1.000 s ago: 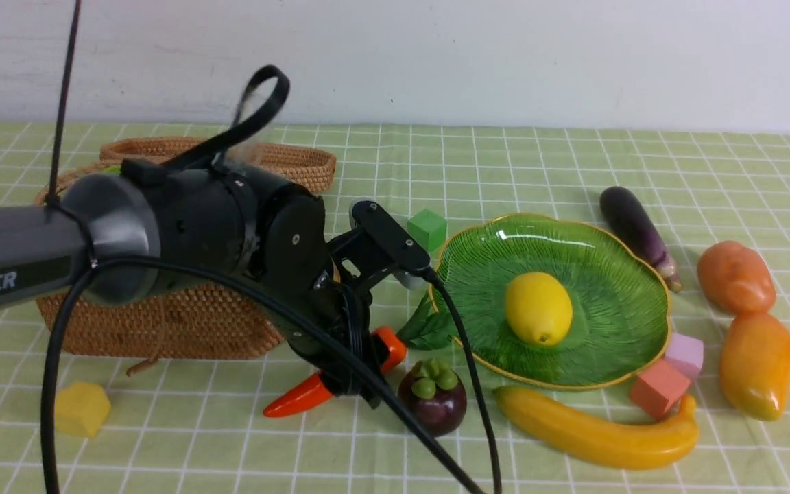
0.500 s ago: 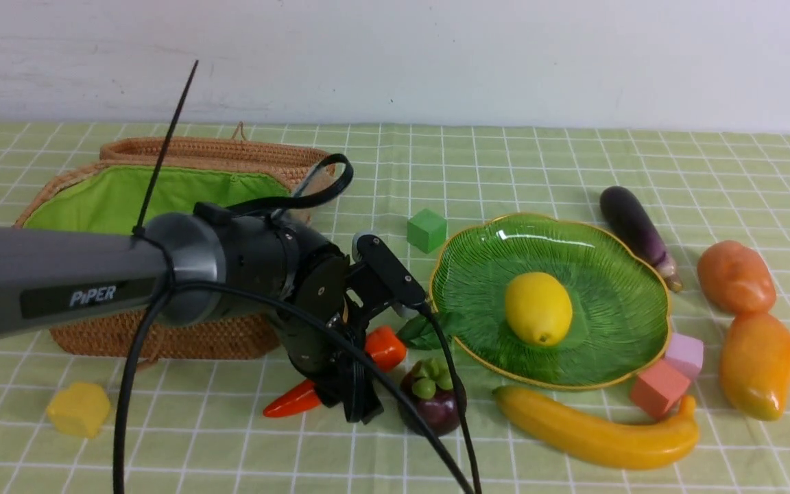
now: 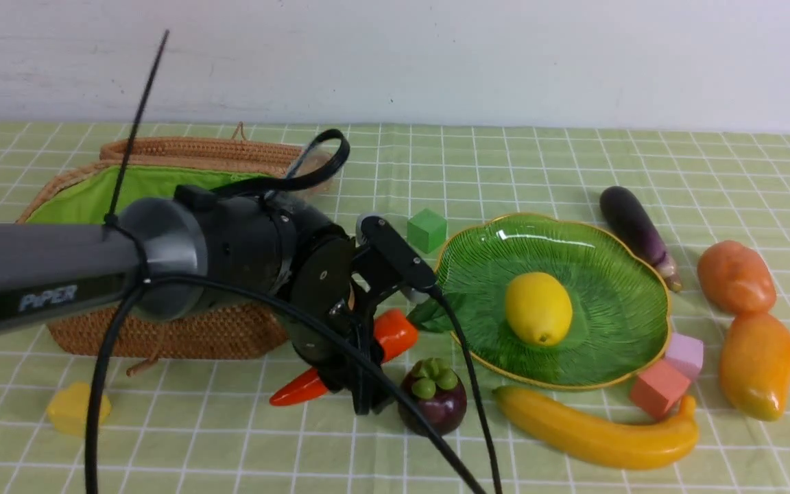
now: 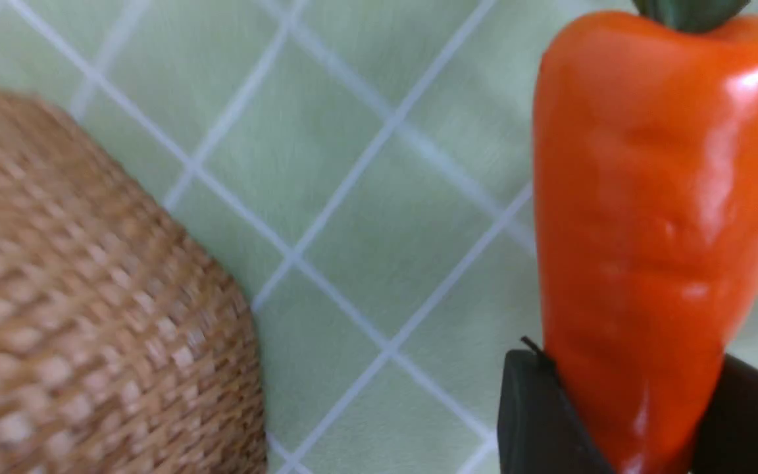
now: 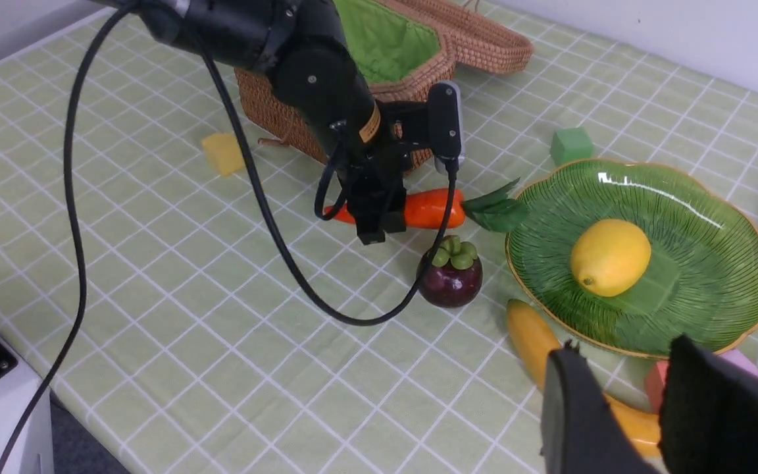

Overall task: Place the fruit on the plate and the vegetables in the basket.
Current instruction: Use the left arm to grab a carrot and put it into the left basket

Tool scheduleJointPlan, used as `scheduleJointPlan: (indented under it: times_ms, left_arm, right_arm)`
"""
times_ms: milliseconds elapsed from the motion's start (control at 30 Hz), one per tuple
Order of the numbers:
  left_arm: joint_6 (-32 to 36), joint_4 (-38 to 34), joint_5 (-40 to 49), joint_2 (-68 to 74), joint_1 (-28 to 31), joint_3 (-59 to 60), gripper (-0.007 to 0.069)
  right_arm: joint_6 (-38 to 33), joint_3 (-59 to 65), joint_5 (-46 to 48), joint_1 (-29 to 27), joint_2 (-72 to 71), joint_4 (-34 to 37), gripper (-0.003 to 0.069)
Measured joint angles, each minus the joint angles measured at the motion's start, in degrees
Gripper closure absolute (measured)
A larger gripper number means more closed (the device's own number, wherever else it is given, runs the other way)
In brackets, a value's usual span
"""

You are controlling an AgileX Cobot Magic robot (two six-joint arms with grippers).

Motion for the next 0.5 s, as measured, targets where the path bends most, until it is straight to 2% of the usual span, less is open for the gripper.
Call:
scheduleJointPlan:
  times_ms: [133,500]
  left_arm:
    - [-0.04,-0.07,0.79,-4.81,-2.01,0.00,0.0352]
    - [-0.18,-0.07,4.59,-13.04,-2.15,0.00,0.0352]
  right_arm:
    - [0.05,0.00,0.00,0.00,0.00,-0.05,0.0447]
    - [0.05,0.00,0.00,0.00,0.00,-0.03,0.0447]
